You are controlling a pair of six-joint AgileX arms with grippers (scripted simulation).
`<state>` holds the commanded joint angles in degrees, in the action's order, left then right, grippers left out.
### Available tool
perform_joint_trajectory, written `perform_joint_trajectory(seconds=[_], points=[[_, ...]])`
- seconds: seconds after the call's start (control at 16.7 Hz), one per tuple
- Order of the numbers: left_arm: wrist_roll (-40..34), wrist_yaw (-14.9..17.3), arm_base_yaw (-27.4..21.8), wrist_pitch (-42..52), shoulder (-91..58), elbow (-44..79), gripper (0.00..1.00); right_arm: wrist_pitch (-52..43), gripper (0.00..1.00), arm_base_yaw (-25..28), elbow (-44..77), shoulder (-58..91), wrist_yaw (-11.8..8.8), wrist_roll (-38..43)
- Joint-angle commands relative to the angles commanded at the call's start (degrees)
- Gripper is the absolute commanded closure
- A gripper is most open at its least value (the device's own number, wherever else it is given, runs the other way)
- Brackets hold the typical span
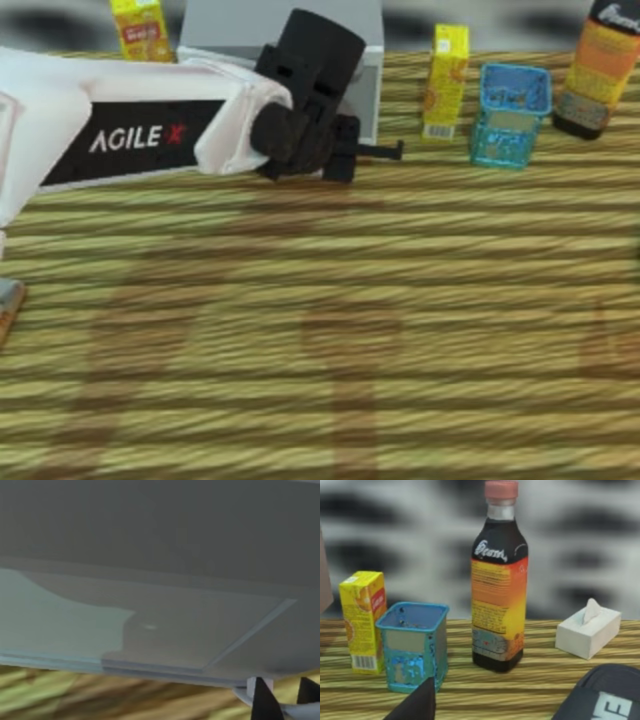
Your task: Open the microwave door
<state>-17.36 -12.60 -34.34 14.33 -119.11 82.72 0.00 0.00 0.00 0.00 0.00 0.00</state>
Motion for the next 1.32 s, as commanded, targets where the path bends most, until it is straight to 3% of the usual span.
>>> perform_joint_trajectory(seconds=[1.32], points=[[0.0,0.0,0.0,0.0,0.0,0.0,1.0,0.0,0.0,0.0,0.0,0.0,0.0,0.0]])
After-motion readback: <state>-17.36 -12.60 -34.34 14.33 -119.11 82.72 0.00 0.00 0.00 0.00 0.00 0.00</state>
